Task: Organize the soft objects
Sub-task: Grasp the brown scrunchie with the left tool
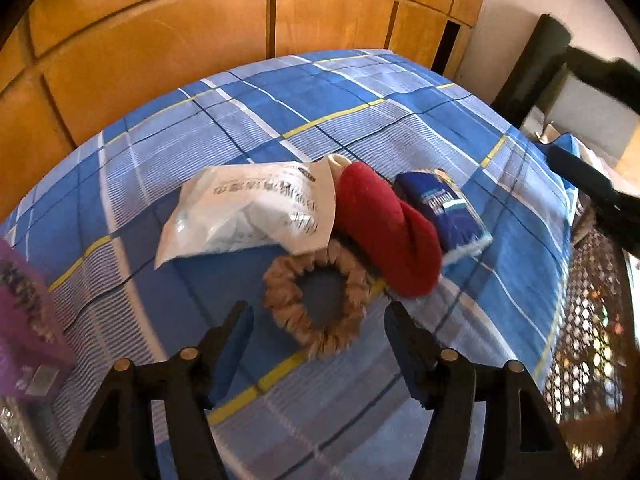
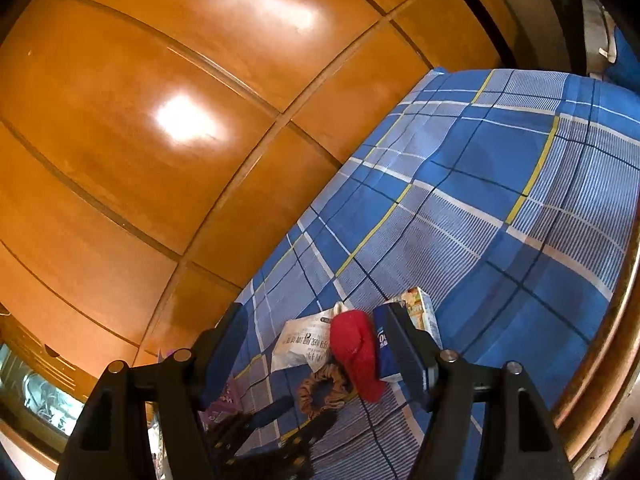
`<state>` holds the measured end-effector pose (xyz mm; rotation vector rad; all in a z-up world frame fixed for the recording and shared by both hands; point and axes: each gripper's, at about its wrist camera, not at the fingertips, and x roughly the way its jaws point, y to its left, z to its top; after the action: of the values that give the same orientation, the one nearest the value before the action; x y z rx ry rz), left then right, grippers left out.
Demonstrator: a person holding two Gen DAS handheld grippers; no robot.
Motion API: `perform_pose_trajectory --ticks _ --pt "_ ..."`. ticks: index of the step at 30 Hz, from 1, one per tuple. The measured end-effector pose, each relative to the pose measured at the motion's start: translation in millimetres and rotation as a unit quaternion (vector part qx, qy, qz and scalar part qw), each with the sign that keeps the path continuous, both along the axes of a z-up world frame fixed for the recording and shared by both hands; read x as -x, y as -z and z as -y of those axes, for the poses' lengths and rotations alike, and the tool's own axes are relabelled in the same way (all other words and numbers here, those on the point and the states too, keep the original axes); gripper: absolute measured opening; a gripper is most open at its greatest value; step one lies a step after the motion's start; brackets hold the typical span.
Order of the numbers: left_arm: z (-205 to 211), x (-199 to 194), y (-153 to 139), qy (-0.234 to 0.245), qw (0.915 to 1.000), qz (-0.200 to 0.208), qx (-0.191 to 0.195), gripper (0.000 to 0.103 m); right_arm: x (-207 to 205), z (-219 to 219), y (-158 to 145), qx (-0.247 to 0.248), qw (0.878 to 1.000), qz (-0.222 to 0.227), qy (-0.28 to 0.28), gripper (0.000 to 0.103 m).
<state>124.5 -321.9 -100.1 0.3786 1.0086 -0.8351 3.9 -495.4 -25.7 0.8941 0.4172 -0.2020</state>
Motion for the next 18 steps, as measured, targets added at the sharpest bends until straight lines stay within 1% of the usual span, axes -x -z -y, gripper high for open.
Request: perform_pose_trajectory --ticks 2,3,4,5,6,8,11,14,16,18 --pt "7 -5 5 -0.002 1.0 0.001 -0.005 0.067 -2 0 1 -0.001 1.0 -0.004 -0.005 0.071" --pt "11 -8 10 -0.005 0.9999 -0.003 -0.01 0.054 -3 0 1 0.0 1.0 -0.007 -0.006 0.071" --pt "11 -10 12 -0.011 0.9999 0.0 -0.013 0.048 -3 -1 2 0.0 1.0 -0.009 -0.006 0.071" --pt "10 -10 10 -0.014 0.9999 0.006 -0.008 0.033 -4 -1 2 0.001 1.0 -0.011 -0.006 0.071" --pt "6 -12 9 -0.015 0.9999 -0.003 -0.002 0.021 -5 -2 2 0.002 1.0 -0.015 -0.006 0.071" --pt "-2 -13 8 -0.021 0.9997 -0.01 0.003 0.019 -6 -2 2 0.005 1.0 -0.025 -0.007 0.071" --pt "-27 -5 7 -0.025 0.9997 -0.005 0.003 0.019 -12 -5 4 0.014 0.998 -0.055 -0.013 0.071" --pt "-54 4 7 -0.037 0.9993 -0.01 0.006 0.019 -26 -9 10 0.013 0.994 -0.104 -0.044 0.071" --pt "-73 11 6 -0.045 0.9989 -0.013 0.008 0.019 -39 -16 11 0.034 0.987 -0.143 -0.067 0.071" --pt "-94 21 5 -0.047 0.9989 -0.007 0.006 0.019 -51 -23 9 0.065 0.981 -0.166 -0.082 0.068"
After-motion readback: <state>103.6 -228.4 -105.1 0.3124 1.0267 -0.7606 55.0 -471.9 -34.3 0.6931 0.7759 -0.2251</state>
